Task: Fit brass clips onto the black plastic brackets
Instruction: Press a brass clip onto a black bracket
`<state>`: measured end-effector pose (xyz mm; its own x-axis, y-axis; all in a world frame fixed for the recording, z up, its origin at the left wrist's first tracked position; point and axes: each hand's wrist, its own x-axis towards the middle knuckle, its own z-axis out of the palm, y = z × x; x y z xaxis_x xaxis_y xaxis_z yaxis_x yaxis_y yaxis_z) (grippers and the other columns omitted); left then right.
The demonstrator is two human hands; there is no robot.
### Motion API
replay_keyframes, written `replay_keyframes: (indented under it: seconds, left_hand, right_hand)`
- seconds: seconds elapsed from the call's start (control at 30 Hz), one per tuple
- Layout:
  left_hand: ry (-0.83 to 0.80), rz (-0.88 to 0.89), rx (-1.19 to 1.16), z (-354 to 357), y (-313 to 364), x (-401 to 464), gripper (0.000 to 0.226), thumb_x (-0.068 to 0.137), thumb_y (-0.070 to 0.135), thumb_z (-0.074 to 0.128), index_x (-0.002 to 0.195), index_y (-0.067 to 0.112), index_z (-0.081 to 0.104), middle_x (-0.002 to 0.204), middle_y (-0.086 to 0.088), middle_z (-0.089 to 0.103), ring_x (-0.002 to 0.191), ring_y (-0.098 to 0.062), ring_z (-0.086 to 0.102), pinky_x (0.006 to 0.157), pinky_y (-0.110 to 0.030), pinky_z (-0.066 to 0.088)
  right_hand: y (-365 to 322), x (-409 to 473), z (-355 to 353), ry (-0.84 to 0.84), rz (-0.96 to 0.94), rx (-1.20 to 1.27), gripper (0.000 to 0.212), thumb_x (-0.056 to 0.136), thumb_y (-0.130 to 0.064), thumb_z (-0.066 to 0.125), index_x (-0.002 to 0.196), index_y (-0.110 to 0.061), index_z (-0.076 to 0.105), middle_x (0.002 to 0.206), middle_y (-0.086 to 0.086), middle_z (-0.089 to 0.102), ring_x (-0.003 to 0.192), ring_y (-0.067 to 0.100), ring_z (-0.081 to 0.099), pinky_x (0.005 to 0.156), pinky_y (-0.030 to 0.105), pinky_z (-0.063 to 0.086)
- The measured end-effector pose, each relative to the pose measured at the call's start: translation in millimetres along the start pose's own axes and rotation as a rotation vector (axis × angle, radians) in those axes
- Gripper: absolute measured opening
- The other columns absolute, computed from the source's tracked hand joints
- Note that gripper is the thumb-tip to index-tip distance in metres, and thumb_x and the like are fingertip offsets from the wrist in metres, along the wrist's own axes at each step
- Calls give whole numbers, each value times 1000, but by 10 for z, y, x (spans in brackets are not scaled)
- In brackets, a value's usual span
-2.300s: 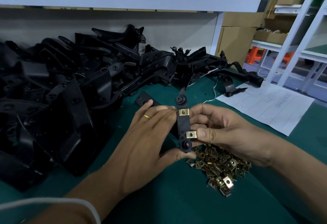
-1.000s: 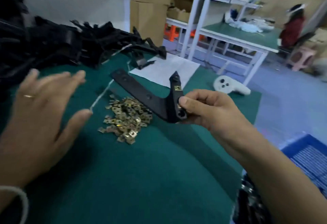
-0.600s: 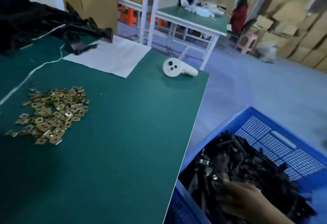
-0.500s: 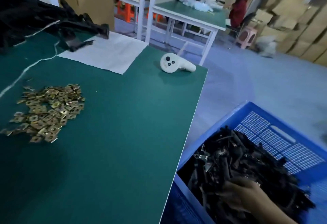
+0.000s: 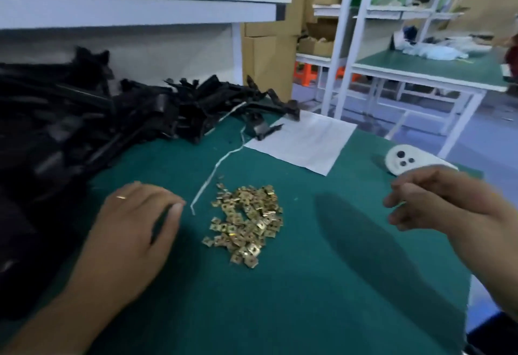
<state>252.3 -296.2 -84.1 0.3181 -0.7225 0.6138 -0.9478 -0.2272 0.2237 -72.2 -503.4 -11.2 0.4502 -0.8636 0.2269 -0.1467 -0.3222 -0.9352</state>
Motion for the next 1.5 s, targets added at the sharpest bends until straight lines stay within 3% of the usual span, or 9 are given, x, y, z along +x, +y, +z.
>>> replay_keyframes:
  seconds: [0.27, 0.4, 0.67, 0.8, 0.97, 1.07, 1.27, 1.4, 1.5]
  left_hand:
    - [-10, -24, 173, -182, 1, 19, 39, 100, 39, 47, 67, 31, 29, 62, 12, 28, 59, -14, 32, 65, -33, 36]
    - [30, -18, 194, -171, -36, 13, 44, 99, 36, 52, 66, 30, 24, 60, 11, 20, 56, -13, 26, 61, -31, 32]
    - [70, -26, 144, -134, -95, -16, 43, 97, 36, 57, 65, 29, 28, 59, 12, 30, 51, -11, 32, 54, -24, 35]
    - [99, -13, 136, -130, -138, -15, 43, 96, 37, 60, 67, 29, 30, 60, 12, 31, 52, -12, 34, 52, -26, 41]
    - [138, -52, 135, -146, -116, -6, 39, 101, 34, 55, 71, 28, 31, 66, 12, 30, 61, -13, 29, 57, -29, 43]
    - [107, -101, 152, -176, -93, 19, 20, 99, 37, 52, 82, 30, 47, 79, 15, 43, 74, -10, 39, 68, -27, 45]
    - [269, -204, 247, -191, -96, 29, 52, 99, 35, 61, 140, 7, 51, 135, -6, 48, 129, -23, 45, 114, -37, 37]
    - [248, -93, 359, -169, -65, 51, 58, 106, 36, 51, 152, 1, 44, 150, -20, 43, 145, -38, 39, 121, -62, 25]
    - [170, -30, 338, -157, -58, 43, 70, 106, 48, 49, 156, 0, 38, 149, -16, 49, 146, -35, 40, 123, -63, 20]
  right_hand:
    - [-590, 800, 1912, -507, -208, -400, 11, 97, -37, 67, 89, -29, 67, 80, -7, 73, 75, 10, 69, 74, 39, 59]
    - [-476, 1516, 2723, -468, -70, -459, 34, 96, -34, 68, 82, -3, 66, 78, 13, 73, 74, 30, 69, 72, 41, 59]
    - [-273, 2148, 3416, -389, 152, -527, 35, 94, -40, 73, 82, -8, 68, 75, 9, 73, 53, 24, 64, 43, 23, 42]
    - [-228, 2158, 3383, -326, 149, -442, 33, 96, -30, 69, 74, -5, 71, 73, 11, 76, 59, 24, 67, 52, 28, 47]
    - [-333, 1792, 2860, -131, -227, -511, 42, 89, -34, 65, 60, -10, 46, 53, 7, 46, 54, 27, 45, 52, 33, 33]
    - [-409, 1536, 2428, -97, -241, -249, 41, 89, -35, 57, 68, -2, 48, 53, 4, 40, 52, 21, 33, 53, 31, 27]
    - [-498, 996, 2110, -552, 75, 325, 41, 103, -25, 49, 64, -15, 42, 56, 5, 25, 43, 16, 24, 44, 27, 14]
    - [-426, 788, 2217, -884, 172, 346, 42, 101, -25, 45, 60, -18, 45, 58, -1, 27, 46, 13, 24, 44, 27, 13]
    - [-376, 737, 2233, -1048, 175, 356, 40, 101, -26, 49, 62, -17, 47, 57, -1, 27, 45, 12, 26, 43, 26, 14]
